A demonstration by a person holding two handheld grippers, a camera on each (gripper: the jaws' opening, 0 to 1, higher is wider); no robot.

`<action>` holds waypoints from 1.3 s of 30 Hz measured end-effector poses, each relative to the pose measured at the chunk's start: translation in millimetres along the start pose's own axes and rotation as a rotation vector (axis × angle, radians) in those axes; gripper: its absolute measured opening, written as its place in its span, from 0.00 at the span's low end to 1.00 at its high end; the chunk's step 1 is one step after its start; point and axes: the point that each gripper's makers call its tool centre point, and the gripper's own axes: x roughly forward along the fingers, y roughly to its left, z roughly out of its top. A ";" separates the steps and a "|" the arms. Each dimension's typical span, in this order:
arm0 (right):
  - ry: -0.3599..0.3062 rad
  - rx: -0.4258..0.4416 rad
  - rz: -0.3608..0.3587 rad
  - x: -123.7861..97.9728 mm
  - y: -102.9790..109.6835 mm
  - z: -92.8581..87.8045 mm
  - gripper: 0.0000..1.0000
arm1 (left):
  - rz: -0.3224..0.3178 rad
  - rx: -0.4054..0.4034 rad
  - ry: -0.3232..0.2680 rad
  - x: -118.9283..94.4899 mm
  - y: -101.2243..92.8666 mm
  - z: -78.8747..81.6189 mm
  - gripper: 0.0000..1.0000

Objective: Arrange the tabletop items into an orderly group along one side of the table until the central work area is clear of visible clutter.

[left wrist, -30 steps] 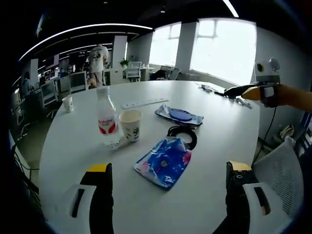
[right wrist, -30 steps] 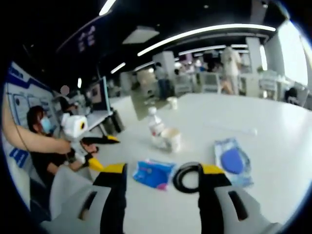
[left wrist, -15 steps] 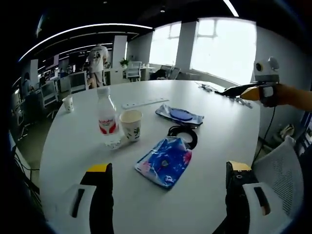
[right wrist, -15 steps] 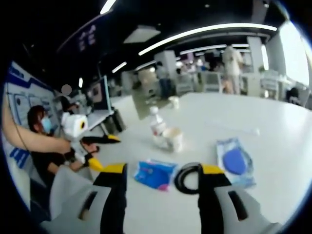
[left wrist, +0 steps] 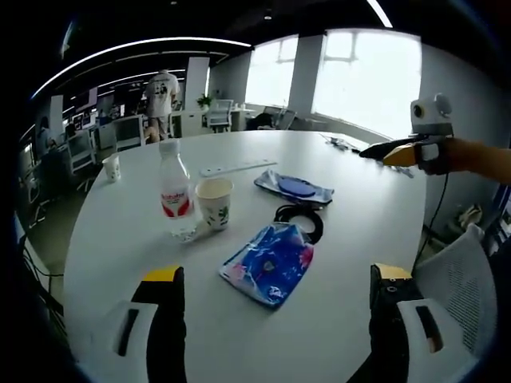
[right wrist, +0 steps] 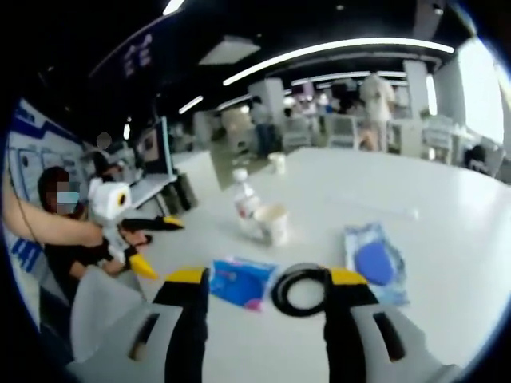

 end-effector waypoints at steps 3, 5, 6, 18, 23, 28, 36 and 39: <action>0.002 0.091 -0.034 0.4 -11.0 -2.7 0.55 | 0.000 0.004 0.003 0.4 1.6 0.5 0.97; 0.012 0.150 -0.060 0.8 -20.2 -7.7 0.54 | 0.001 0.006 0.001 0.8 2.9 2.8 0.97; 0.015 0.166 -0.074 0.7 -24.4 -10.0 0.54 | 0.002 0.008 0.000 1.0 3.2 4.2 0.97; -0.020 0.359 -0.170 0.6 -49.4 -24.2 0.54 | -0.064 0.162 0.000 21.0 -19.3 38.0 0.97; -0.001 0.390 -0.203 1.5 -56.2 -34.8 0.53 | -0.093 0.202 -0.007 33.9 -24.6 54.7 0.97; -0.020 0.445 -0.235 1.9 -67.1 -37.4 0.53 | -0.121 0.242 -0.001 45.1 -28.8 67.4 0.97; -0.042 0.499 -0.271 2.8 -76.8 -39.6 0.52 | -0.169 0.296 -0.001 65.5 -37.1 88.0 0.97; -0.043 0.492 -0.279 2.3 -77.5 -39.4 0.52 | -0.181 0.316 0.008 71.1 -39.5 90.2 0.97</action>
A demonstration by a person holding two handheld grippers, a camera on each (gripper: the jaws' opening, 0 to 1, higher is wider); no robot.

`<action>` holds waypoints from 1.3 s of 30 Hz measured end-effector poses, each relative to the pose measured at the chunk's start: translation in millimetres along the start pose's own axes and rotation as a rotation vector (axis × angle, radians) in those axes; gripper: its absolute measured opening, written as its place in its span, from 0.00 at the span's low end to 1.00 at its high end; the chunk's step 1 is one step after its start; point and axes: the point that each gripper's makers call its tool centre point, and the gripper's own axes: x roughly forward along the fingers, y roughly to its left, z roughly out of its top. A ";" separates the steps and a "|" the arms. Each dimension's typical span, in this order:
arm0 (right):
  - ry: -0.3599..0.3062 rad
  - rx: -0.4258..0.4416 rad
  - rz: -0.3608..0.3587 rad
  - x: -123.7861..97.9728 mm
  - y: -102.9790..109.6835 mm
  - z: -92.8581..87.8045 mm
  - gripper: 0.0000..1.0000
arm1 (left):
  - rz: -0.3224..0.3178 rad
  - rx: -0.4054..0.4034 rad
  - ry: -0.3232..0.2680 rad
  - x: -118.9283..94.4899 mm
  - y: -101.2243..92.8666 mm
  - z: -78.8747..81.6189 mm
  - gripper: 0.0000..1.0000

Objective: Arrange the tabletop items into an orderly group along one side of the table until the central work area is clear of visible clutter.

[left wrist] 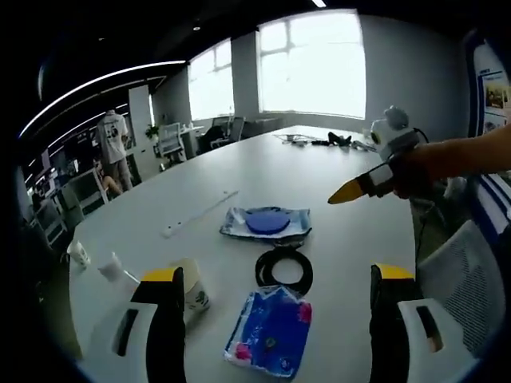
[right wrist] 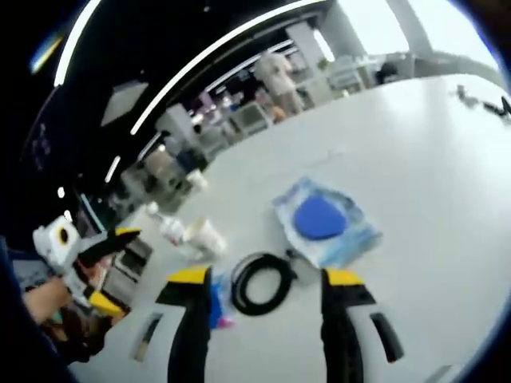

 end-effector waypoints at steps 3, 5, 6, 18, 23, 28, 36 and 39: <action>-0.008 0.013 -0.012 0.4 -3.1 0.8 0.52 | -0.018 0.003 0.000 7.6 -0.6 5.5 0.97; -0.015 0.022 -0.027 0.7 -7.4 1.3 0.51 | -0.032 0.014 0.001 14.3 -1.0 10.1 0.97; -0.019 0.024 -0.036 0.5 -9.6 1.8 0.51 | -0.040 0.018 0.004 17.2 -1.8 11.5 0.97; -0.023 0.034 -0.056 3.7 -21.2 2.9 0.51 | -0.118 0.068 0.034 58.6 0.9 30.1 0.98; -0.023 0.029 -0.063 6.4 -27.5 3.7 0.51 | -0.138 0.078 0.045 78.2 10.8 42.4 0.97; -0.021 0.032 -0.064 8.1 -32.2 3.7 0.51 | -0.152 0.093 0.045 94.8 16.8 53.4 0.97; -0.032 0.049 -0.074 13.2 -39.7 7.3 0.51 | -0.171 0.103 0.065 111.4 22.3 53.5 0.97; -0.035 0.055 -0.074 15.6 -41.3 8.4 0.51 | -0.174 0.102 0.072 116.2 24.5 52.8 0.97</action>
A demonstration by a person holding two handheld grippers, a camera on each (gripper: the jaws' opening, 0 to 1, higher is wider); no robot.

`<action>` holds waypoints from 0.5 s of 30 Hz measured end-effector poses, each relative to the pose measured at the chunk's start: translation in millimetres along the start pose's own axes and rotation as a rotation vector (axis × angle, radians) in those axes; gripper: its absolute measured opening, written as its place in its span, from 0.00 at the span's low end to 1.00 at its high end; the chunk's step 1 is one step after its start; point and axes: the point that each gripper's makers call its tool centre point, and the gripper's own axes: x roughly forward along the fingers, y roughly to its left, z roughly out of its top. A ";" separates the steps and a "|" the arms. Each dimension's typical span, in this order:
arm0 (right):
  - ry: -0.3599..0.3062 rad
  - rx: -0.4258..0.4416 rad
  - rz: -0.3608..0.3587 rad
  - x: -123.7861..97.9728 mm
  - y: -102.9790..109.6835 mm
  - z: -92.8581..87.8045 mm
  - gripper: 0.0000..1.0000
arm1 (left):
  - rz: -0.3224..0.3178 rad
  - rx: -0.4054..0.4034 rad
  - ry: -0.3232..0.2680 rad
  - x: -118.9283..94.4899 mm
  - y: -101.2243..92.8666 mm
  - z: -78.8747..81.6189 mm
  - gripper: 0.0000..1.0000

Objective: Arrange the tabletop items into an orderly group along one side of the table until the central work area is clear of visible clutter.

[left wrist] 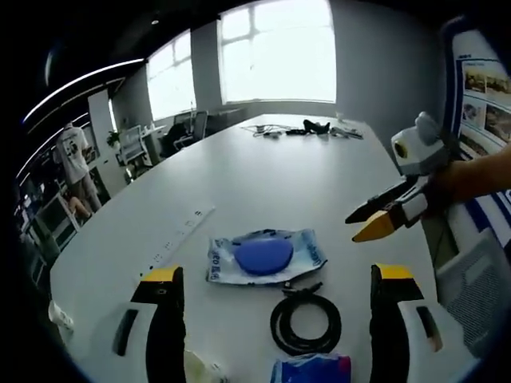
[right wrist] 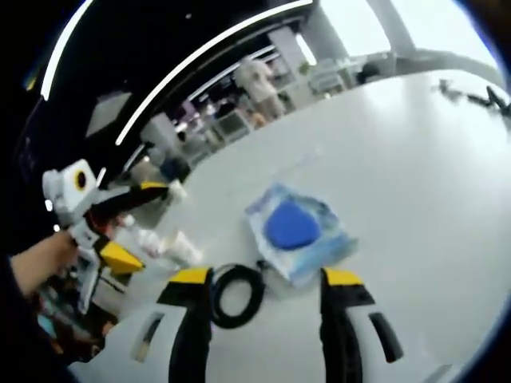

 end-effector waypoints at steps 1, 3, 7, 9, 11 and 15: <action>0.001 0.000 0.000 0.9 -0.5 -0.1 0.51 | 0.000 0.000 0.002 1.1 0.7 -0.3 0.97; 0.007 -0.009 -0.002 3.6 -2.2 -1.0 0.51 | 0.000 -0.001 0.007 3.6 3.2 -1.0 0.97; 0.006 -0.002 -0.006 6.5 -6.4 -0.8 0.51 | 0.010 -0.021 0.009 9.3 12.9 0.1 0.97; 0.006 0.002 -0.009 8.5 -8.1 -1.1 0.51 | 0.013 -0.040 0.002 13.2 18.5 2.0 0.97; 0.004 0.008 -0.010 10.6 -8.9 -1.4 0.51 | 0.019 -0.066 -0.004 17.2 23.0 3.2 0.97; 0.004 0.020 -0.010 15.2 -10.8 -2.0 0.51 | 0.016 -0.078 -0.007 24.1 25.4 4.5 0.96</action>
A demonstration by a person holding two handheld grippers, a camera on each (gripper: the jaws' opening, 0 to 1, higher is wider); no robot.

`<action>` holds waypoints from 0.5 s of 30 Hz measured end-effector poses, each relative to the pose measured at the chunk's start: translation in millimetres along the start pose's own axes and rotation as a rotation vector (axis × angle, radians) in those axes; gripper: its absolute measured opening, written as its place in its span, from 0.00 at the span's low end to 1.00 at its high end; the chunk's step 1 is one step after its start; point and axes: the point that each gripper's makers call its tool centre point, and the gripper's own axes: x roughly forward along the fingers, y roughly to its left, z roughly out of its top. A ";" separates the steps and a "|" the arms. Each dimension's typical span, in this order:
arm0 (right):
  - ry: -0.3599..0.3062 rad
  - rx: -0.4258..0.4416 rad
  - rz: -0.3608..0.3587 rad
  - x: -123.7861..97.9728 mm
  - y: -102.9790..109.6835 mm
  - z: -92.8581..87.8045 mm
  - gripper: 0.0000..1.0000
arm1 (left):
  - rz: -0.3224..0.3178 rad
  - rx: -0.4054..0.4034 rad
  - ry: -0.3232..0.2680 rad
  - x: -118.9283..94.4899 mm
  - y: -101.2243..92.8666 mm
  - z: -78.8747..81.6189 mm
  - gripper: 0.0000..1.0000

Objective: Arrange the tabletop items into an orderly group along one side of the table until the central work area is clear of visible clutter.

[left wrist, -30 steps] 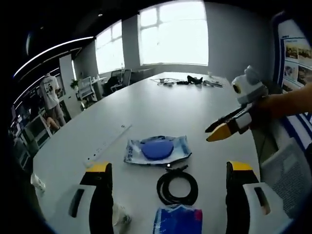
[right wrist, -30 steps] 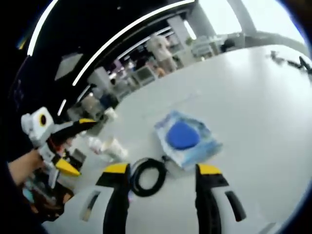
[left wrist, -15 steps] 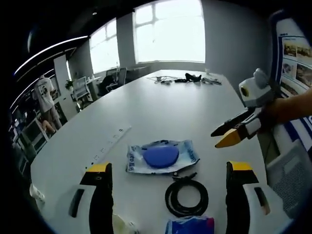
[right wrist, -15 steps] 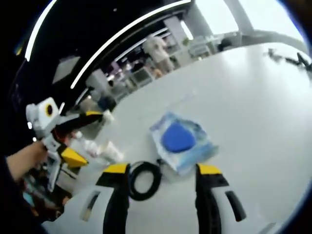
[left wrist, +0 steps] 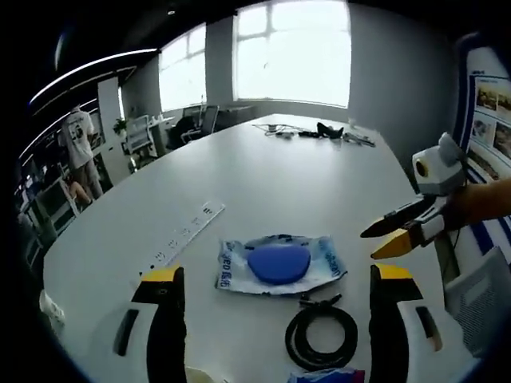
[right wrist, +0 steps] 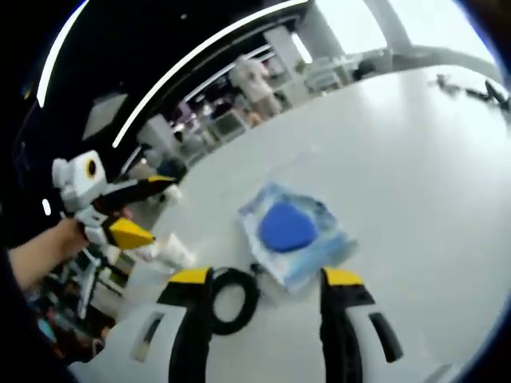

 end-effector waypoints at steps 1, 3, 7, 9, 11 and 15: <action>0.000 0.000 -0.002 1.4 -0.7 0.3 0.51 | -0.001 0.001 0.009 2.8 0.1 -1.0 0.96; -0.001 -0.003 -0.006 4.1 -2.9 0.6 0.51 | -0.008 0.001 0.020 7.7 0.8 -2.4 0.96; -0.001 0.015 -0.016 11.4 -8.8 -0.8 0.51 | -0.016 -0.021 0.027 19.2 6.5 -3.0 0.96; -0.001 0.023 -0.019 14.1 -11.2 -1.8 0.51 | -0.017 -0.045 0.036 27.4 11.2 -5.0 0.96; 0.001 0.028 -0.024 16.4 -14.0 -3.3 0.51 | -0.020 -0.056 0.048 36.5 14.9 -8.1 0.95; 0.001 0.043 -0.042 20.1 -21.9 -4.9 0.51 | -0.026 -0.065 0.075 52.6 20.6 -14.3 0.95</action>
